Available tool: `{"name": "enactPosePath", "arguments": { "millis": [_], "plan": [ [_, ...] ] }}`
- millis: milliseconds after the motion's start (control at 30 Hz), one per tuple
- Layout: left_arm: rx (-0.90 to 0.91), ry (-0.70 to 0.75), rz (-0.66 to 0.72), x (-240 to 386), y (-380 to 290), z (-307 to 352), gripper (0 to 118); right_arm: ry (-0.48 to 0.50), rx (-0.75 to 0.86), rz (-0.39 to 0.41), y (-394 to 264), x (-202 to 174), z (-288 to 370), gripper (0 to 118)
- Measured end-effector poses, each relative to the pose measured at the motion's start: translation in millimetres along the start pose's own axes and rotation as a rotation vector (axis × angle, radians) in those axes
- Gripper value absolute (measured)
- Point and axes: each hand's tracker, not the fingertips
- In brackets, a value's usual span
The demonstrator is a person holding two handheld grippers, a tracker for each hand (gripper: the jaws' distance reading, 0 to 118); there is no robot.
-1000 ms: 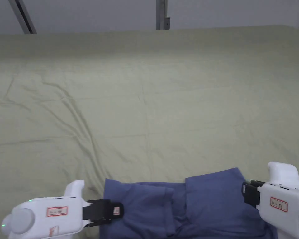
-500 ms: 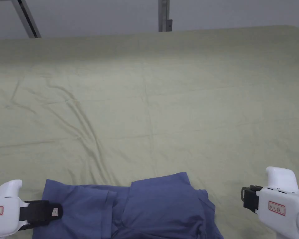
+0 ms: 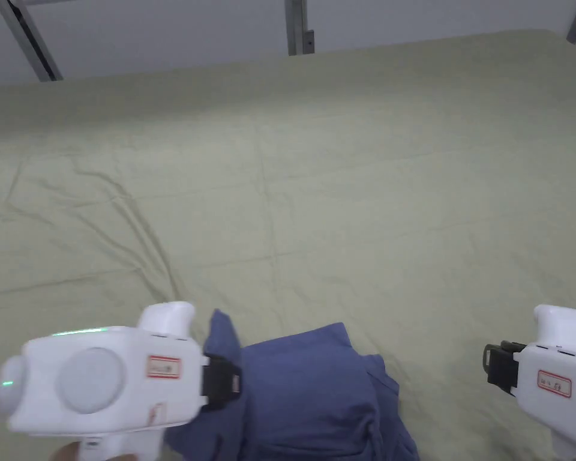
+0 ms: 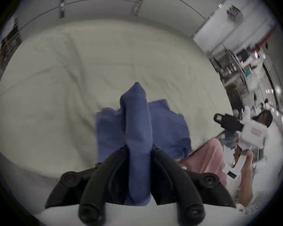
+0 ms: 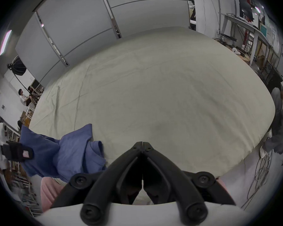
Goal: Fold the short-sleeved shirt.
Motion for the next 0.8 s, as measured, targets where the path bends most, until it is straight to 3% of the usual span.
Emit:
{"name": "enactPosePath", "arguments": {
  "millis": [267,367,400,467,600,633,667,700,800],
  "plan": [
    [-0.108,-0.043,-0.089,63.7,9.3,-103.6,23,-0.009,0.003,-0.029,-2.8,17.0,2.4,0],
    [-0.093,-0.144,-0.145,76.2,6.1,-108.0,77,-0.017,-0.001,-0.042,-5.0,22.4,2.3,0],
    [-0.071,-0.167,-0.149,76.9,5.9,-105.9,89,-0.018,-0.003,-0.048,-5.6,24.3,1.8,0],
    [-0.071,-0.170,-0.141,70.7,8.8,-96.2,89,-0.019,-0.007,-0.056,-6.3,26.6,0.9,0],
    [0.023,-0.222,-0.041,37.5,6.2,-61.4,85,-0.012,-0.006,-0.060,-7.1,26.5,0.7,0],
    [0.050,-0.213,-0.017,29.2,7.2,-57.3,72,-0.010,-0.006,-0.059,-7.4,26.2,0.6,0],
    [0.077,-0.198,-0.007,17.4,5.1,-49.2,48,-0.007,-0.007,-0.057,-7.7,25.5,0.3,0],
    [0.103,-0.168,-0.003,7.4,1.4,-45.2,14,-0.004,-0.008,-0.054,-8.0,23.6,0.7,0],
    [0.100,-0.128,0.022,-11.6,-11.5,-46.7,13,0.004,-0.010,-0.045,-8.6,16.9,0.1,0]
  ]
}}
